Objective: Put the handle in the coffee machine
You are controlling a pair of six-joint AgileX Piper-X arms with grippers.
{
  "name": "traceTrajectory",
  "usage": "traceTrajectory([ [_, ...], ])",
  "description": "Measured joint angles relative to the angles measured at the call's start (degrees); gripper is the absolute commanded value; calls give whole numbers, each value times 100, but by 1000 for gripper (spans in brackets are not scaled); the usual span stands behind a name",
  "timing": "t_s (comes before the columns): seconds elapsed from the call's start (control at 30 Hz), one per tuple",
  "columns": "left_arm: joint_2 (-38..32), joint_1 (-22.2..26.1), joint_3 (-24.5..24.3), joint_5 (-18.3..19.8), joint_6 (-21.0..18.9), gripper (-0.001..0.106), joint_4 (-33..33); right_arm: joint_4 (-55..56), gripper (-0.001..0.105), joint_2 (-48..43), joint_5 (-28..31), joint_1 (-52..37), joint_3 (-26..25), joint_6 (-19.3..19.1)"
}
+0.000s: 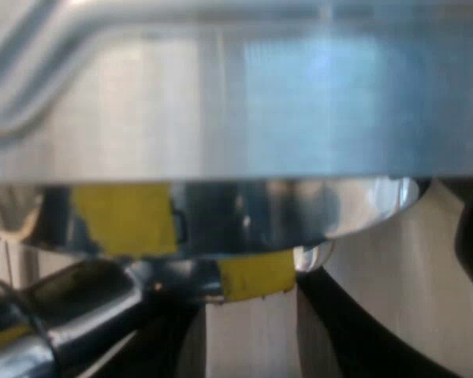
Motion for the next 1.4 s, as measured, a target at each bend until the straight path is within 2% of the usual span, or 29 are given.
traceTrajectory([
  [0.33, -152, -20, 166, 31, -180, 0, -129, 0, 31, -340, 185, 117, 456, -83],
  [0.5, -152, -20, 169, 31, -312, 0, -142, -132, 31, -949, 157, 361, 1060, 36],
  [0.83, -293, -20, 199, 31, -403, 0, -205, -187, 31, -1550, 128, 829, 1648, 108],
  [1.03, -407, -20, 199, -26, -458, 0, -233, 374, 31, -2041, -49, 1020, 1871, 621],
  [1.2, -579, -20, 199, -81, -534, 0, -345, 1771, 31, -2668, -1088, 1019, 1910, 1665],
  [1.3, -579, -36, 199, -81, -610, 0, -344, 2719, 31, -3143, -1901, 1019, 1910, 1960],
  [1.4, -579, -59, 199, -81, -657, 0, -344, 3326, 31, -3508, -2257, 1019, 1910, 2023],
])
